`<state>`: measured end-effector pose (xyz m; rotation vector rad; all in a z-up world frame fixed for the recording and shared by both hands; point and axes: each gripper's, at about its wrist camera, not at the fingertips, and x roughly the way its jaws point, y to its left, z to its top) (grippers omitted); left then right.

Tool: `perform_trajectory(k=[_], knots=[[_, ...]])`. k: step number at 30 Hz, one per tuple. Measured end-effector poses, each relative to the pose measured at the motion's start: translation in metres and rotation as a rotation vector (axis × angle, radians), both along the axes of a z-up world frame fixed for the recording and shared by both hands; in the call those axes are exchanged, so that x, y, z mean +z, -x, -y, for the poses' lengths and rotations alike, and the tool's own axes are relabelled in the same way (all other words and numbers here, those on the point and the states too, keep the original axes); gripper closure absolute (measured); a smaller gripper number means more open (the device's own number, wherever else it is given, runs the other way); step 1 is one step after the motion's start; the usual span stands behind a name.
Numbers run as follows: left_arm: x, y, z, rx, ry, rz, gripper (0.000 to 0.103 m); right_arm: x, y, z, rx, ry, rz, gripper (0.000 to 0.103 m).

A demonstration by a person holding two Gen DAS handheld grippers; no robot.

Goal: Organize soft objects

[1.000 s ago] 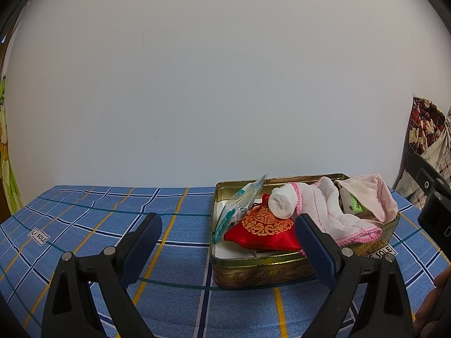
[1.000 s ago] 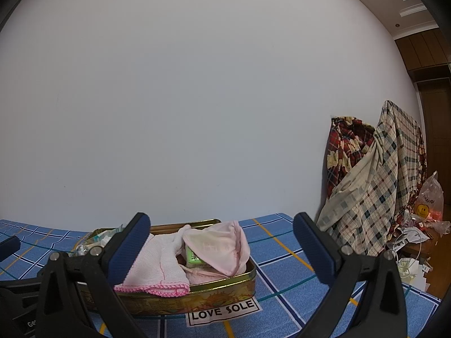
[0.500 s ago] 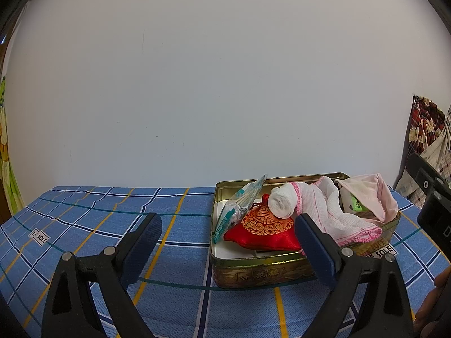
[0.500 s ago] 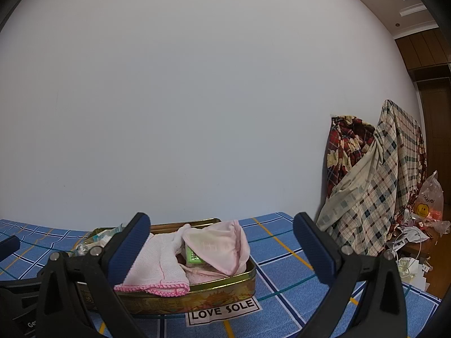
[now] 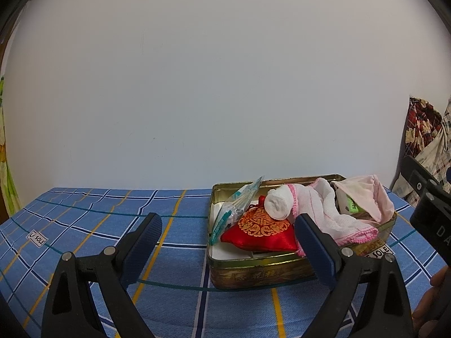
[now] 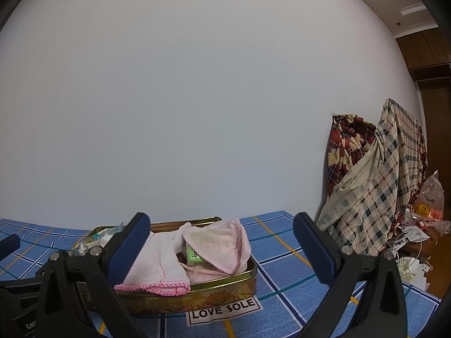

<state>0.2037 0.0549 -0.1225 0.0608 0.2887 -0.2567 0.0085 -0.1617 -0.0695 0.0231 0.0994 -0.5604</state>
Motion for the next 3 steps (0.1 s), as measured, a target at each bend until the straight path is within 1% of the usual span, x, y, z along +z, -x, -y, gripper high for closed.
perform_trajectory(k=[2,3], knots=[[0.0001,-0.0006,0.0003,0.0,-0.002,-0.003,0.006,-0.0012,0.0001,0.0012,-0.004,-0.006,0.0,0.0],[0.0004,-0.0004,0.0,-0.001,-0.001,-0.003,0.006,-0.0015,0.001,0.0031,-0.025,-0.012,0.002,0.0]])
